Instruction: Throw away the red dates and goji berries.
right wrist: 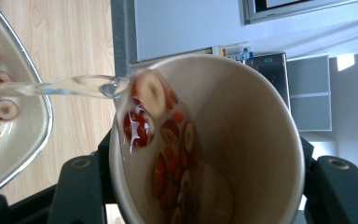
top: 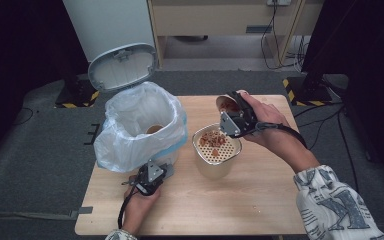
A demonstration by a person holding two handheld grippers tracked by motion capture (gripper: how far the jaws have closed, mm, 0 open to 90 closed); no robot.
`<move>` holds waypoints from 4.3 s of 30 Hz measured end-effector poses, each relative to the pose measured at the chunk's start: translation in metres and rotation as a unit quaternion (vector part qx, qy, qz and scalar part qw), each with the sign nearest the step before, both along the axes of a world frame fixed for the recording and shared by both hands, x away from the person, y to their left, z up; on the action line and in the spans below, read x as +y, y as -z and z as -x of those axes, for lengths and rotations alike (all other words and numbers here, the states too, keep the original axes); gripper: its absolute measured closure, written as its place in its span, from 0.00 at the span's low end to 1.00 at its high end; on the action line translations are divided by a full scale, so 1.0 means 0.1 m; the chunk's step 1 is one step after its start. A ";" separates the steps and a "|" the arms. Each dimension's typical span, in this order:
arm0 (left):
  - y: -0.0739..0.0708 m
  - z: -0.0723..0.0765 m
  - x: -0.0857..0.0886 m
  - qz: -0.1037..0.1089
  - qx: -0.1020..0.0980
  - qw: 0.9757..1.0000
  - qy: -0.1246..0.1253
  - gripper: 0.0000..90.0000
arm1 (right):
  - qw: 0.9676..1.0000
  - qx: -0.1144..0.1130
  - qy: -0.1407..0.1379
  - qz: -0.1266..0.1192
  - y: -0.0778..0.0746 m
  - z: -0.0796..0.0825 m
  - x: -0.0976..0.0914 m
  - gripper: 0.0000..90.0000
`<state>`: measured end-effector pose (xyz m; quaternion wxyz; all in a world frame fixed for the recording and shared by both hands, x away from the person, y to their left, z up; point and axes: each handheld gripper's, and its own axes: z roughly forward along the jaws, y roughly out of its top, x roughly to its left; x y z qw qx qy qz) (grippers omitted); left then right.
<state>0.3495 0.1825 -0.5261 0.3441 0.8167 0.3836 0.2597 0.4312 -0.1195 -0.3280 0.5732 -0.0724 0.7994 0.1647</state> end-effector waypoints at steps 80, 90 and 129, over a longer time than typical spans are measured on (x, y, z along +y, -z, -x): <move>0.00 0.00 0.00 0.002 0.001 1.000 0.000 0.96 | 0.991 -0.077 0.000 0.110 -0.02 0.03 0.08 0.43; 0.00 0.00 0.00 0.002 0.001 1.000 -0.001 0.96 | 0.997 -0.044 -0.004 0.069 0.03 0.01 0.08 0.42; 0.00 0.00 0.00 0.002 0.002 1.000 -0.001 0.96 | 0.998 0.043 -0.005 -0.054 0.02 -0.07 -0.01 0.42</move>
